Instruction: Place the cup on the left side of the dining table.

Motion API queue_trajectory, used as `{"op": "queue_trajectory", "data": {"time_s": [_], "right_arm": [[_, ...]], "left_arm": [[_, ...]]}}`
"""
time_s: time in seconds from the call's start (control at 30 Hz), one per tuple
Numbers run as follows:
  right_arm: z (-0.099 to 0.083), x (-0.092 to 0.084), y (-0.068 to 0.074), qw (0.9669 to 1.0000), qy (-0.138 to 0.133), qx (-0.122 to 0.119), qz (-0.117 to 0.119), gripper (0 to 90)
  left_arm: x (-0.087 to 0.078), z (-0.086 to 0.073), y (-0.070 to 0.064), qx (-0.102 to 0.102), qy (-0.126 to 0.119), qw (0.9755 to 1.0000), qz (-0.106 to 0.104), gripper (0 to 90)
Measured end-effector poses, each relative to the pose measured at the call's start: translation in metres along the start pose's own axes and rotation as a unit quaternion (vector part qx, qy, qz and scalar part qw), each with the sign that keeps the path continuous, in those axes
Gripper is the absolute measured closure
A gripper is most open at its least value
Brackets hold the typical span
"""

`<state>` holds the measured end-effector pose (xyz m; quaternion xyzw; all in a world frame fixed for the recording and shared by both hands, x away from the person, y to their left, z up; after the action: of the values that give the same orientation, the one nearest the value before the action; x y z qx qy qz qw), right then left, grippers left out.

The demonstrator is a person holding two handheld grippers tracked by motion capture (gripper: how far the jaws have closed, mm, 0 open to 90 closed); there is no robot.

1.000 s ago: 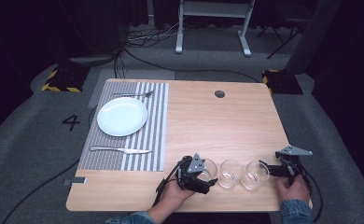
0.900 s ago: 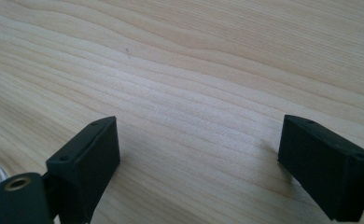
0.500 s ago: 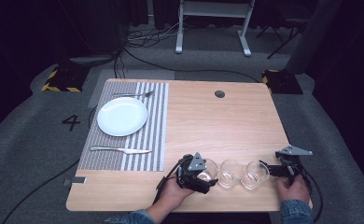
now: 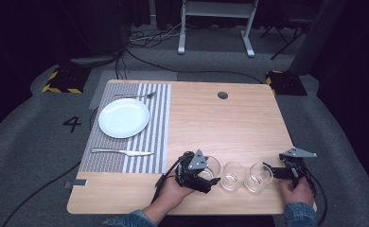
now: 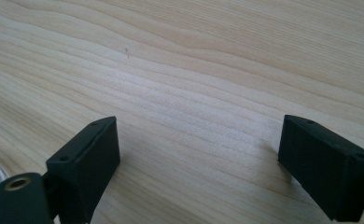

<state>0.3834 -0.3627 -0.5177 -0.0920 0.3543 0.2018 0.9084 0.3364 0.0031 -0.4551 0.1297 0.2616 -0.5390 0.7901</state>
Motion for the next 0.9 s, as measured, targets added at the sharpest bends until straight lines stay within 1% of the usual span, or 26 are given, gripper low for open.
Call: {"op": "queue_trajectory", "data": {"time_s": [0.1, 0.2, 0.23, 0.3, 0.47, 0.5, 0.57, 0.6, 0.63, 0.67, 0.7, 0.73, 0.77, 0.8, 0.83, 0.87, 0.9], "right_arm": [[0.000, 0.000, 0.000, 1.0000, 0.000, 0.000, 0.000, 13.0], [0.000, 0.000, 0.000, 1.0000, 0.000, 0.000, 0.000, 13.0], [0.000, 0.000, 0.000, 1.0000, 0.000, 0.000, -0.001, 13.0], [0.000, 0.000, 0.000, 1.0000, 0.000, 0.000, -0.001, 13.0], [0.000, 0.000, 0.000, 1.0000, 0.000, 0.000, -0.001, 13.0], [0.000, 0.000, 0.000, 1.0000, 0.000, 0.000, -0.001, 12.9], [0.000, 0.000, 0.000, 1.0000, 0.000, 0.000, -0.001, 13.0], [0.000, 0.000, 0.000, 1.0000, 0.000, 0.000, -0.001, 13.0], [0.000, 0.000, 0.000, 1.0000, 0.000, 0.000, -0.001, 13.0], [0.000, 0.000, 0.000, 1.0000, 0.000, 0.000, -0.001, 13.0], [0.000, 0.000, 0.000, 1.0000, 0.000, 0.000, -0.001, 13.0], [0.000, 0.000, 0.000, 1.0000, 0.000, 0.000, -0.001, 13.0], [0.000, 0.000, 0.000, 1.0000, 0.000, 0.000, -0.001, 13.0], [0.000, 0.000, 0.000, 1.0000, 0.000, 0.000, -0.001, 13.0], [0.000, 0.000, 0.000, 1.0000, 0.000, 0.000, -0.001, 13.0], [0.000, 0.000, 0.000, 1.0000, 0.000, 0.000, -0.001, 13.0], [0.000, 0.000, 0.000, 1.0000, 0.000, 0.000, -0.001, 13.0]], "left_arm": [[-0.005, 0.005, 0.000, 0.004, -0.001, 1.0000, 0.002, 19.2], [-0.007, 0.007, 0.000, 0.008, 0.002, 0.9999, 0.005, 19.1], [-0.010, 0.007, 0.001, 0.020, 0.011, 0.9997, 0.004, 19.1], [-0.013, 0.007, 0.003, 0.017, 0.011, 0.9998, 0.005, 19.1], [-0.022, 0.010, 0.011, 0.005, 0.004, 0.9998, 0.020, 19.1], [-0.027, 0.013, 0.016, -0.002, -0.004, 0.9995, 0.032, 19.1], [-0.033, 0.016, 0.024, -0.010, -0.013, 0.9989, 0.044, 19.1], [-0.033, 0.016, 0.024, -0.010, -0.013, 0.9989, 0.044, 19.2], [-0.038, 0.019, 0.034, -0.019, -0.021, 0.9979, 0.059, 19.1], [-0.038, 0.019, 0.034, -0.019, -0.021, 0.9979, 0.059, 19.1], [-0.044, 0.019, 0.044, -0.033, -0.030, 0.9968, 0.066, 19.1], [-0.044, 0.019, 0.044, -0.033, -0.030, 0.9968, 0.066, 19.2], [-0.051, 0.019, 0.053, -0.043, -0.038, 0.9954, 0.076, 19.2], [-0.051, 0.019, 0.053, -0.043, -0.038, 0.9954, 0.076, 19.1], [-0.058, 0.019, 0.063, -0.054, -0.042, 0.9942, 0.083, 19.2], [-0.058, 0.019, 0.063, -0.054, -0.042, 0.9942, 0.083, 19.1], [-0.063, 0.019, 0.070, -0.053, -0.044, 0.9935, 0.091, 19.1]]}}
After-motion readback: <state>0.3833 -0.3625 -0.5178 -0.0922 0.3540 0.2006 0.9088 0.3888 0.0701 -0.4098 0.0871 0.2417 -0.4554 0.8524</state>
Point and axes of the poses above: each handheld gripper's, and its own axes: x roughly forward along the jaws, z roughly out of its top, y roughly to its left, the point moved 2 cm from there along x, roughly forward along the jaws, and after that the axes turned 2 degrees about -z, right-handed, at the moved point
